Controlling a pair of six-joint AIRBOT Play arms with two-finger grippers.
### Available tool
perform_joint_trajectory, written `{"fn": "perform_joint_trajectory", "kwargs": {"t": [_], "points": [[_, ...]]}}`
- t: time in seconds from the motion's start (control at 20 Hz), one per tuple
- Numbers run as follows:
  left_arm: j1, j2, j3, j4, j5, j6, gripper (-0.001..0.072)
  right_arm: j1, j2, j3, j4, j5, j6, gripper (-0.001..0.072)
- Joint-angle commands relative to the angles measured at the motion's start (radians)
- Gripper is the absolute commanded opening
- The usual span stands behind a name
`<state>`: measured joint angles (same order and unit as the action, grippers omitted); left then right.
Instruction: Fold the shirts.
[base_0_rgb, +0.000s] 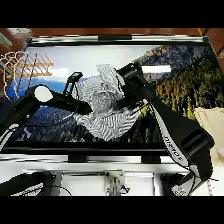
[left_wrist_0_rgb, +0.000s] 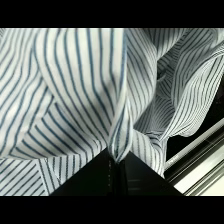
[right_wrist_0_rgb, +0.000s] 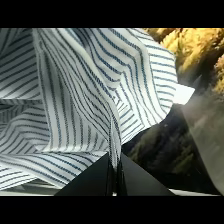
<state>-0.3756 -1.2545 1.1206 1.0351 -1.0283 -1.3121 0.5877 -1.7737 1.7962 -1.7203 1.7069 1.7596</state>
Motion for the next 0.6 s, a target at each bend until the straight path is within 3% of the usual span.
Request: {"fn": "perform_joint_trajectory", "kwargs": {"t": [0.0, 0.15, 0.4, 0.55], "points": [[0.027, 0.0, 0.001, 0.016, 0.001, 0.003, 0.0054, 0.0, 0.021, 0.0, 0.006, -0.003, -0.055, 0.0075], [0.074, 0.002, 0.001, 0.015, -0.003, 0.003, 0.0054, 0.0, 0.142, 0.0, 0.105, -0.051, -0.141, 0.0074], [0.109, 0.026, 0.083, 0.015, -0.103, 0.019, 0.0054, 0.0, 0.323, 0.0, 0.263, -0.177, -0.068, 0.0091], [0.109, 0.092, 0.184, 0.02, -0.107, 0.019, 0.0054, 0.0, 0.358, 0.0, 0.313, -0.201, -0.135, 0.0075]]}}
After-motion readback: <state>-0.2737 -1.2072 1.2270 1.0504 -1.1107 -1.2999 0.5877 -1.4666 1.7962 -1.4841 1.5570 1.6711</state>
